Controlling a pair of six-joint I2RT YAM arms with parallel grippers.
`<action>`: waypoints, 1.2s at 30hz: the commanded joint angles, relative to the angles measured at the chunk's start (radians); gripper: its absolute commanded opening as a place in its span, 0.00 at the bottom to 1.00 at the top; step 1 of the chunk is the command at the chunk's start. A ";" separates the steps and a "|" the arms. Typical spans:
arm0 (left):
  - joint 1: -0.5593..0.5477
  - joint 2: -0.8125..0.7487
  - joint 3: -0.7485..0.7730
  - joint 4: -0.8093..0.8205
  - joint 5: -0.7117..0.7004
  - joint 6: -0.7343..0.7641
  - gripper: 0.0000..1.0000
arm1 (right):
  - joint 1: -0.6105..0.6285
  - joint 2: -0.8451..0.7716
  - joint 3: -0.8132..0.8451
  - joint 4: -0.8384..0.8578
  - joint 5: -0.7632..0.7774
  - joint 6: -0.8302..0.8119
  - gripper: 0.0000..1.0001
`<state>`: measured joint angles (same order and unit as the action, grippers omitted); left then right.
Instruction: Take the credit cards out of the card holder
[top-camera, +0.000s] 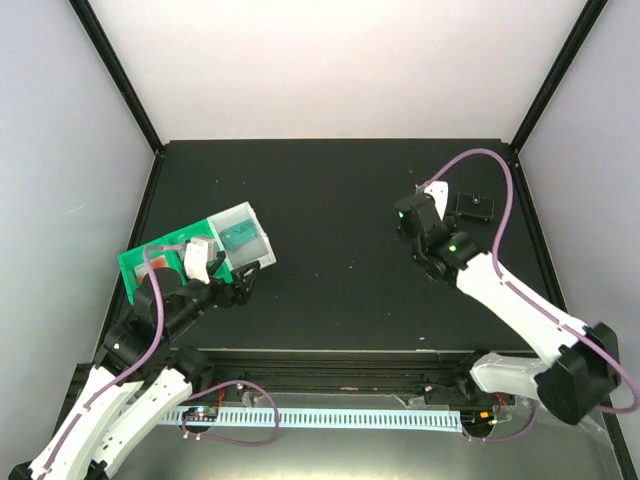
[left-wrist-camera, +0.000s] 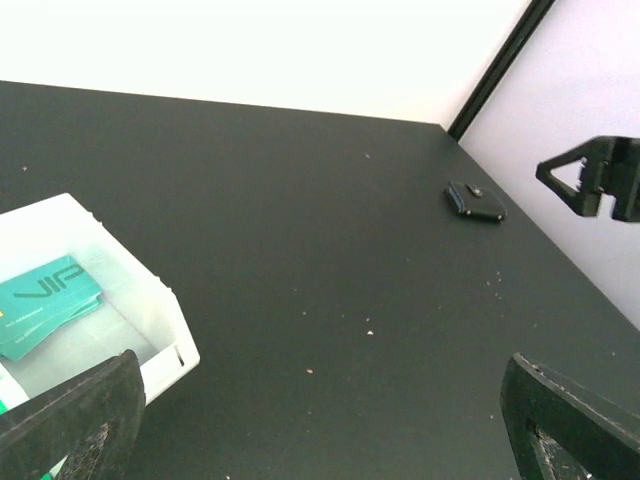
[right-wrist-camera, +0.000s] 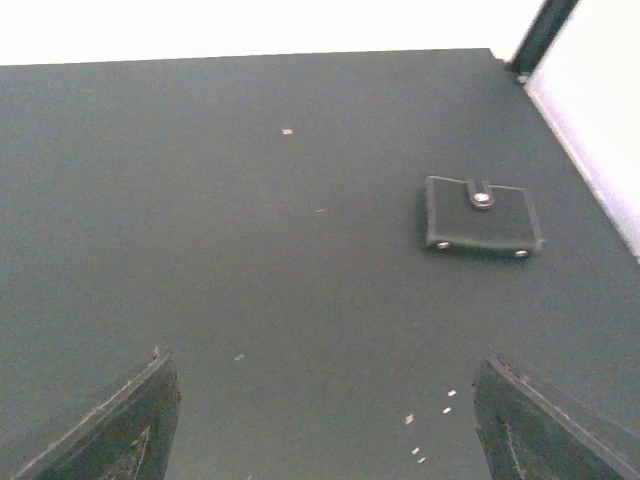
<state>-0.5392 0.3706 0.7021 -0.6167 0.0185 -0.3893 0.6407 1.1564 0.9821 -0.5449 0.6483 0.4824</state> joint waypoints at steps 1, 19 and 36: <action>-0.008 0.030 0.007 -0.012 0.023 0.039 0.99 | -0.095 0.126 0.050 0.096 0.143 -0.109 0.79; -0.005 0.001 -0.015 0.027 0.079 0.058 0.99 | -0.382 0.803 0.478 -0.060 0.150 -0.251 0.41; -0.005 0.009 -0.022 0.041 0.137 0.064 0.99 | -0.491 1.055 0.609 -0.056 0.084 -0.352 0.36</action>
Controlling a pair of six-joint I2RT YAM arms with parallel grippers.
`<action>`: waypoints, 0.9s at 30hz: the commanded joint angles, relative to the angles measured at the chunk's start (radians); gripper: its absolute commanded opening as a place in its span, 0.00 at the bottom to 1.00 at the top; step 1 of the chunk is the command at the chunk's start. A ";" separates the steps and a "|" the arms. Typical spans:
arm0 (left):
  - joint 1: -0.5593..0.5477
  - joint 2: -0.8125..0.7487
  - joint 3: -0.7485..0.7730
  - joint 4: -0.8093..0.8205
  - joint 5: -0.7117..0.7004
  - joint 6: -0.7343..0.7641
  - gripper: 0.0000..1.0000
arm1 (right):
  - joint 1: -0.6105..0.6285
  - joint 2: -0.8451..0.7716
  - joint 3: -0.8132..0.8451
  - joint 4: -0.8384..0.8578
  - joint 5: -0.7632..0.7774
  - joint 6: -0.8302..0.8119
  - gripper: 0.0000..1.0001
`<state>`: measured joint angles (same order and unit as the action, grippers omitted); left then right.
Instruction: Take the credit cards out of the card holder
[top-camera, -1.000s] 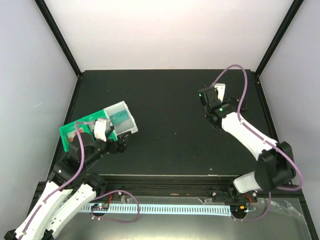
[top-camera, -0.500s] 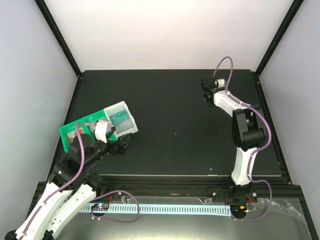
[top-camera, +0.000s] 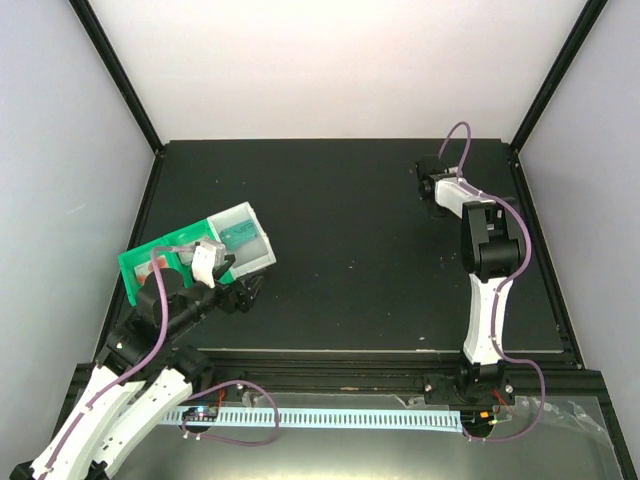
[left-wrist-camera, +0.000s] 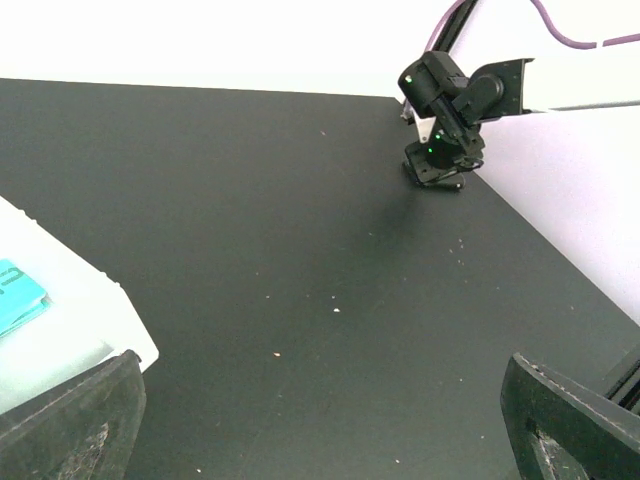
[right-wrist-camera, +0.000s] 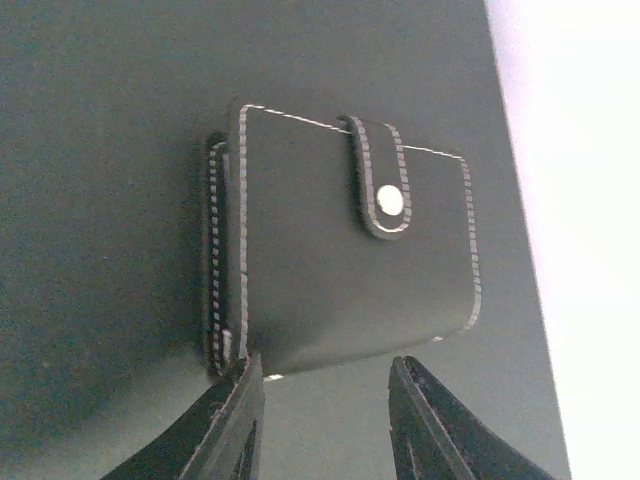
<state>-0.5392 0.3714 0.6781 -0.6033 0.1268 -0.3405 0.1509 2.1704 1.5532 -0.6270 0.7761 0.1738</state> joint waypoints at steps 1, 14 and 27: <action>-0.006 0.010 0.003 0.026 0.029 0.016 0.99 | -0.004 0.054 0.046 0.022 -0.042 -0.043 0.36; -0.005 0.020 0.003 0.023 0.007 0.014 0.99 | -0.013 0.103 0.085 0.006 -0.026 -0.042 0.31; -0.004 0.023 0.005 0.016 -0.015 0.018 0.99 | 0.003 0.023 0.017 0.035 -0.099 -0.035 0.01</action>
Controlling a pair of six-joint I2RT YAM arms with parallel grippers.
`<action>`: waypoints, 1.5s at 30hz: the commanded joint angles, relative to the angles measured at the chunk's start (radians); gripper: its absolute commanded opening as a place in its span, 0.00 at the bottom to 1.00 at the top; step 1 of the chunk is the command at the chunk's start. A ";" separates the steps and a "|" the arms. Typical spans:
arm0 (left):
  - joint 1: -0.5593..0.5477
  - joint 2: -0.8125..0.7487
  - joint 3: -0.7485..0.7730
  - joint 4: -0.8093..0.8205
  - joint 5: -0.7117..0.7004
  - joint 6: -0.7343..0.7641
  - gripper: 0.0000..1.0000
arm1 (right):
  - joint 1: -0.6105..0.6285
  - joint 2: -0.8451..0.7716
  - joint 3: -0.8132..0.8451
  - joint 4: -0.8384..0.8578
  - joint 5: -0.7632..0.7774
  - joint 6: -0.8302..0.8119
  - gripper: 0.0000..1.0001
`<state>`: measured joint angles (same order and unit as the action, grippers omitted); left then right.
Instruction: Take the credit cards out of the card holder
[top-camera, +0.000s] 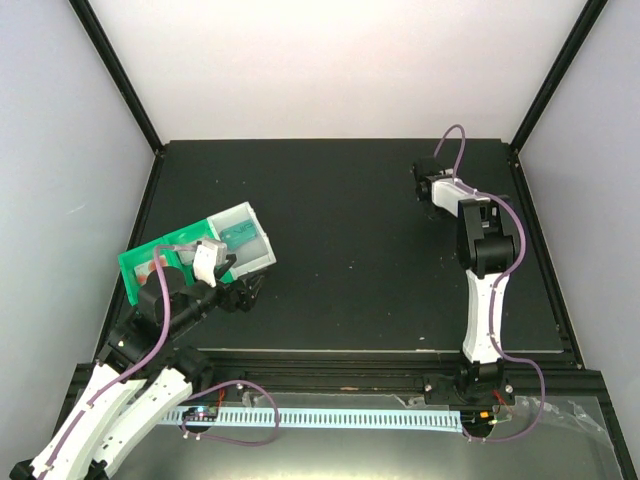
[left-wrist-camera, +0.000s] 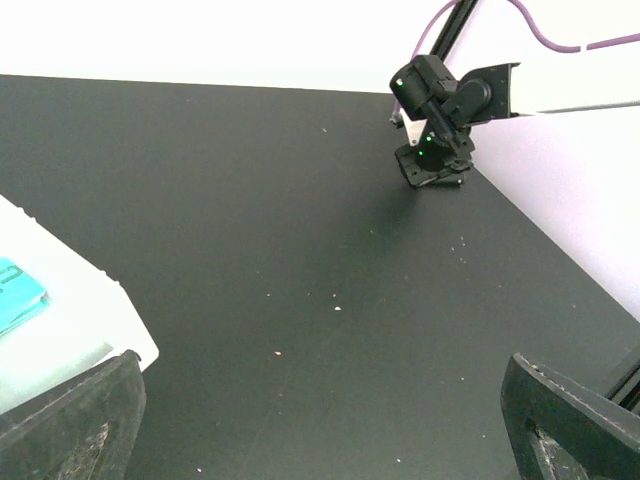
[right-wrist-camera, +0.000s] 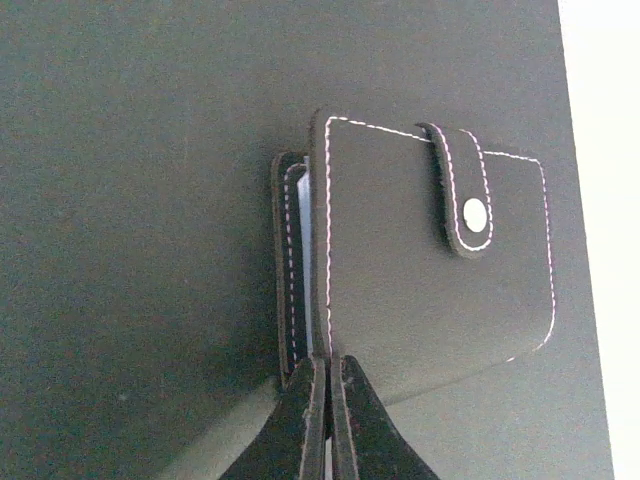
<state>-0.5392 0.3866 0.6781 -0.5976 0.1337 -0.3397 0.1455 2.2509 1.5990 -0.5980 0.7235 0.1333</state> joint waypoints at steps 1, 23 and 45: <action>-0.005 0.008 0.006 0.008 -0.025 0.016 0.99 | 0.012 -0.066 -0.033 0.003 -0.049 0.006 0.01; -0.005 0.030 0.016 -0.019 -0.105 0.009 0.99 | 0.358 -0.416 -0.338 -0.006 -0.237 0.102 0.01; -0.005 0.055 0.032 -0.058 -0.217 -0.018 0.99 | 1.035 -0.595 -0.618 0.052 -0.443 0.212 0.03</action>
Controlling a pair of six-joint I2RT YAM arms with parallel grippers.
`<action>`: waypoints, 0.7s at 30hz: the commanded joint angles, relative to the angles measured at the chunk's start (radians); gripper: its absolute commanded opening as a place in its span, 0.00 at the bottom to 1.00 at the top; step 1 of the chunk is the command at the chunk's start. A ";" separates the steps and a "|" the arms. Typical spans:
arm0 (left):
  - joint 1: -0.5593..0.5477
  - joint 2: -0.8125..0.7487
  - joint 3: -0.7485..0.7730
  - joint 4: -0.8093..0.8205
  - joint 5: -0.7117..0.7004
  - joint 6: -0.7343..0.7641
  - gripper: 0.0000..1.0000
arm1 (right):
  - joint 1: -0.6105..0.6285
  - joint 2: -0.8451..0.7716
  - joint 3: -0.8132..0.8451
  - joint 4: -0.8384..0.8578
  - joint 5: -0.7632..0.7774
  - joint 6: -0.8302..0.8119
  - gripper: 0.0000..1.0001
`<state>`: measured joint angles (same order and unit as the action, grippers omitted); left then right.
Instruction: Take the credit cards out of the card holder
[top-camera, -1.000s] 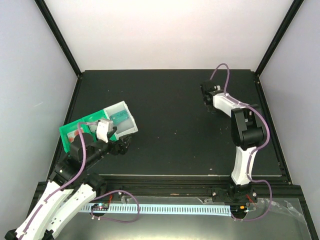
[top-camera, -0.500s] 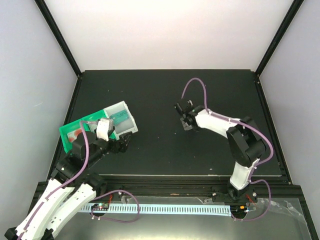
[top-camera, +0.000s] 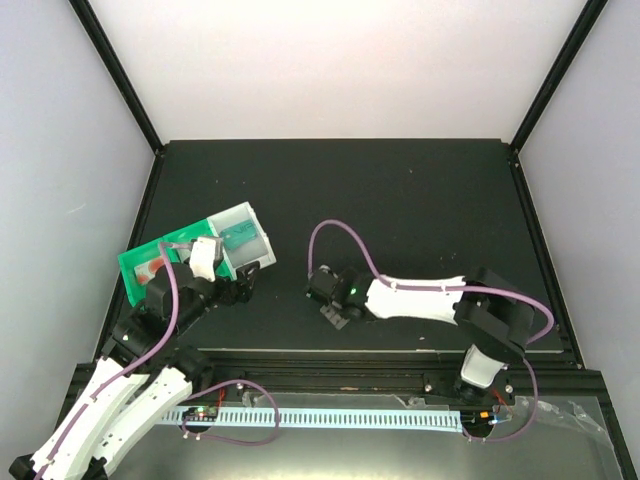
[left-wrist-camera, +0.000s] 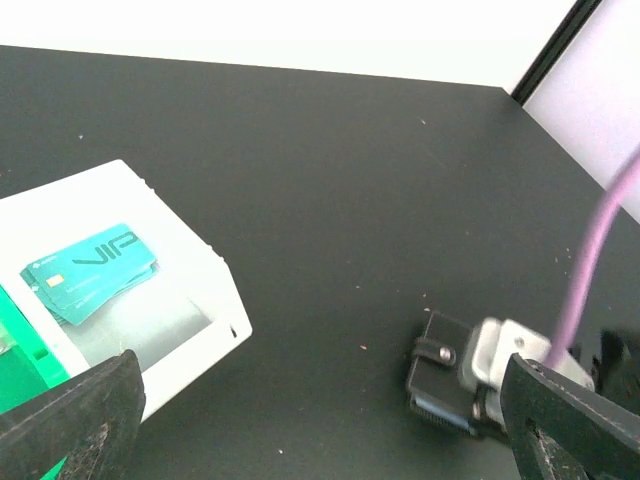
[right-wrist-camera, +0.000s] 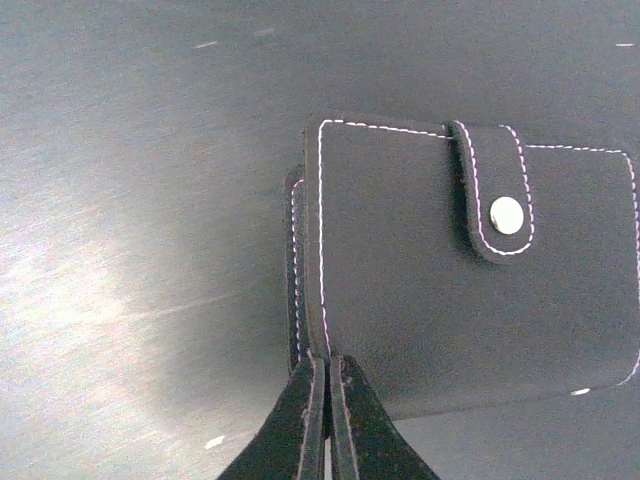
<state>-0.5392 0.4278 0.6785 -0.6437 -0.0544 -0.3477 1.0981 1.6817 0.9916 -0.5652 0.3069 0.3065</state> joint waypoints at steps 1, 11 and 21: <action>-0.005 0.016 0.033 -0.014 -0.025 -0.008 0.99 | 0.098 -0.025 -0.014 0.015 -0.023 0.047 0.03; -0.007 0.038 0.032 -0.017 0.032 0.001 0.99 | 0.165 -0.151 -0.152 0.009 -0.078 0.079 0.10; -0.008 0.164 0.066 -0.041 0.218 -0.025 0.92 | 0.135 -0.325 -0.225 0.052 -0.034 0.260 0.26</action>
<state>-0.5392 0.5468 0.6907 -0.6598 0.0643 -0.3561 1.2568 1.4155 0.7856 -0.5594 0.2543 0.4580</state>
